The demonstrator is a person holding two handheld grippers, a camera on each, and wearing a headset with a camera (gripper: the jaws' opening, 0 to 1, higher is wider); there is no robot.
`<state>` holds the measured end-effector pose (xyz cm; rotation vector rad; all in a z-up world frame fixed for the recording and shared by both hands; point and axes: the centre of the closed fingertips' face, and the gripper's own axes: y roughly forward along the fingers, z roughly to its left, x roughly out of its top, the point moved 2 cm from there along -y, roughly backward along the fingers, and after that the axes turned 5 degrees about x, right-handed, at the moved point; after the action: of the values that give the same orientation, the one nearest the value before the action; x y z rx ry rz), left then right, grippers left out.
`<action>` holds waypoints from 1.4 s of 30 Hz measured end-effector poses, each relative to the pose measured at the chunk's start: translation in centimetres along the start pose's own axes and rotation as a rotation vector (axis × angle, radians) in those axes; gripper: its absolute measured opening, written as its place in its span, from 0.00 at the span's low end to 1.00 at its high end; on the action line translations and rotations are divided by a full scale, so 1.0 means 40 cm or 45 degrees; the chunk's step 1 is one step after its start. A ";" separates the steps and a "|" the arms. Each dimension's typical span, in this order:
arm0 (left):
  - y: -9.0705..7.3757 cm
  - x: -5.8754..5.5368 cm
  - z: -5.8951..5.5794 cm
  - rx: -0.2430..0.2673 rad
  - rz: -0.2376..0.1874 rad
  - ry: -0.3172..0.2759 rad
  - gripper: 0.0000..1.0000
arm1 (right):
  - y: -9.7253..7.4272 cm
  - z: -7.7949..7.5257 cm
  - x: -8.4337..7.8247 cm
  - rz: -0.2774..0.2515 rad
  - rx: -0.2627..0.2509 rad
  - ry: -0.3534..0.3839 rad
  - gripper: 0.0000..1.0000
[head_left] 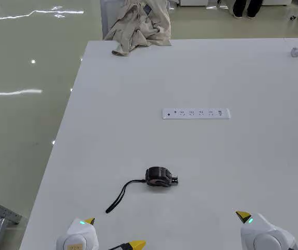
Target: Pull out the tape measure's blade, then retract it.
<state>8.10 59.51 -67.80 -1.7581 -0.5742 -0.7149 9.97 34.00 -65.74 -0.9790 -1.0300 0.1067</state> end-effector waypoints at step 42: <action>-0.016 0.028 0.000 0.028 -0.027 -0.025 0.99 | 0.001 -0.029 0.040 -0.013 -0.024 0.006 0.97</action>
<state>8.46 59.73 -66.57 -1.7427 -0.6126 -0.7041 11.74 34.09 -64.89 -0.9904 -1.0335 0.0861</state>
